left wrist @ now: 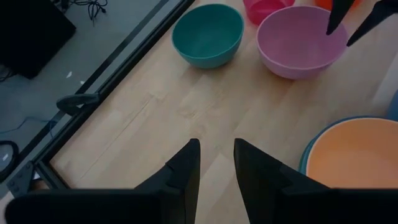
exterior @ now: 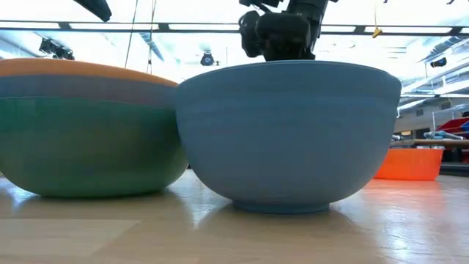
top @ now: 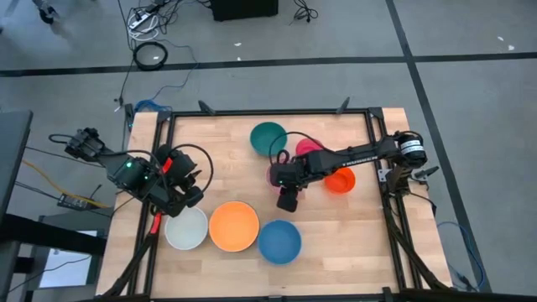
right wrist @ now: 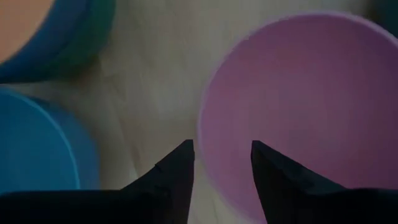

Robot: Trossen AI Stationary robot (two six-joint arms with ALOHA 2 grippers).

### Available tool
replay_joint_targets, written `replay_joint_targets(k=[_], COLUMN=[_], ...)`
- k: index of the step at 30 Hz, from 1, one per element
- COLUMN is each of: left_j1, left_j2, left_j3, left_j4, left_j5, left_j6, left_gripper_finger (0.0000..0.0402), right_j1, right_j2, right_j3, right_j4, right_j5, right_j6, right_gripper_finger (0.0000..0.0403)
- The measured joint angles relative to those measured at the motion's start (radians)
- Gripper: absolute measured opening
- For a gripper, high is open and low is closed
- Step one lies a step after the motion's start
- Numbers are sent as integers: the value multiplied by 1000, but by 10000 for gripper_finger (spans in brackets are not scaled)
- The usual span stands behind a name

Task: Nest bowls inside each other
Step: Stack the pink bowl on top of the light orange bowl

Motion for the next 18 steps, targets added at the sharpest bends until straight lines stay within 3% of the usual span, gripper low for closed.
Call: replay_joint_targets(k=[8, 18], left_j1=[0, 0], left_j2=[0, 0], left_j3=[0, 0], left_j4=[0, 0], left_j5=[-4, -8], left_j6=[0, 1], left_gripper_finger=[106, 106], right_j1=[0, 1], right_j2=[0, 0], right_j3=[-44, -128], right_j4=[80, 162], right_j5=[-1, -9], right_j6=[5, 26], right_gripper_finger=[185, 188])
